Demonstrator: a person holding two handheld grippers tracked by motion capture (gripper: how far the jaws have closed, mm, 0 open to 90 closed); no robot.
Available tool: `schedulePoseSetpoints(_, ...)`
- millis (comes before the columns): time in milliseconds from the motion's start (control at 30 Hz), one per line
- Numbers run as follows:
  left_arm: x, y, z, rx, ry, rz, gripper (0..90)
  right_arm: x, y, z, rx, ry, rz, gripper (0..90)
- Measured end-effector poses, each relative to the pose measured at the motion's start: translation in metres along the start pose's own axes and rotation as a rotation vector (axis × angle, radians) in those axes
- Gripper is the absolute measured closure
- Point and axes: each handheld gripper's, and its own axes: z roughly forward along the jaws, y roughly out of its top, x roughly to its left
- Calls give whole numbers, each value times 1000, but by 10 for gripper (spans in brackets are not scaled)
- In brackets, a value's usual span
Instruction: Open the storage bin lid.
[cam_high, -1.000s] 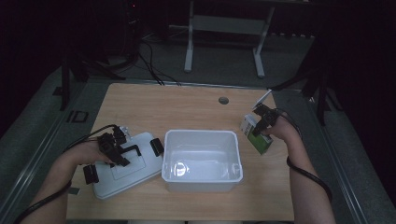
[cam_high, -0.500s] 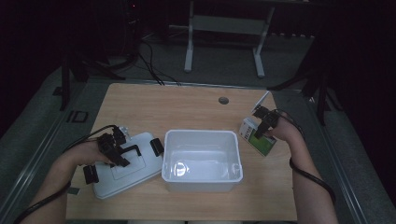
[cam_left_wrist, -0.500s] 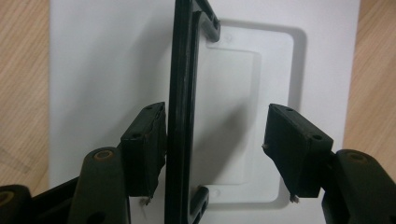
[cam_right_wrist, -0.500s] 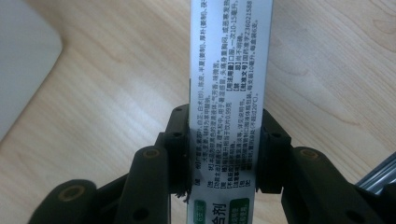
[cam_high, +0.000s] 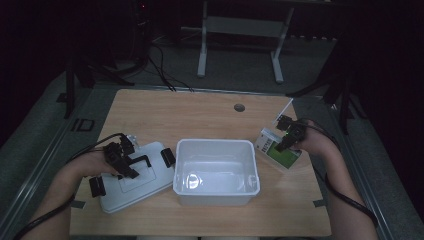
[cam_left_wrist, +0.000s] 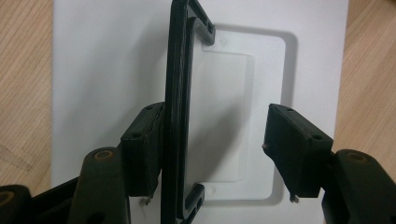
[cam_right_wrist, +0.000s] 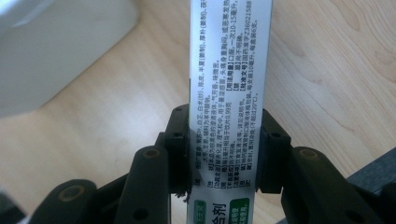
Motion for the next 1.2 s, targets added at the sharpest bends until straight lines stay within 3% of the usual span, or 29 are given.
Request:
schedulePoseSetpoints(300,-1,1,1,8,4,4,399,30,-4,-41,-7,-16,-135,639)
schedulePoseSetpoints(567,-2,1,-1,-1,3,2,399,50,1,-76,-40,-64,-175,640)
schedulePoseSetpoints(700,-2,1,-2,-4,1,-2,399,57,3,-90,-76,-55,-203,640)
schedulePoseSetpoints(1200,-2,0,-2,15,7,4,399,117,36,-102,-80,-25,-390,640)
